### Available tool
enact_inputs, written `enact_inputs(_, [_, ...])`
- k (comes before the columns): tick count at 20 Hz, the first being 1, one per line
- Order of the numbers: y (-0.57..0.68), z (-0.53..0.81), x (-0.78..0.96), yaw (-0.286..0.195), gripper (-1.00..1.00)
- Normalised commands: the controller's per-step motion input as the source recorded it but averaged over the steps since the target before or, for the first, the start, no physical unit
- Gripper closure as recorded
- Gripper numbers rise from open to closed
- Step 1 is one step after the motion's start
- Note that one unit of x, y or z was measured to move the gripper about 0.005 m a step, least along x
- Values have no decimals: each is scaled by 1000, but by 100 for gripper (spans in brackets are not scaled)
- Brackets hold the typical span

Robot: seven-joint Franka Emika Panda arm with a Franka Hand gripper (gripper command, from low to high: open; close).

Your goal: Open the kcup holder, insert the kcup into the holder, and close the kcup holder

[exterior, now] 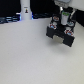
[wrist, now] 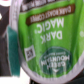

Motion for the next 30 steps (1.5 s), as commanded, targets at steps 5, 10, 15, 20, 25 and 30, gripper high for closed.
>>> enact_inputs(5, [91, -115, -78, 79, 100])
enact_inputs(10, [29, -137, -134, 57, 100])
enact_inputs(15, [-85, 85, -137, 4, 100])
enact_inputs(20, [-279, 208, -201, -24, 100])
enact_inputs(25, [-295, 37, -78, -5, 100])
enact_inputs(30, [46, -185, -1, 26, 100])
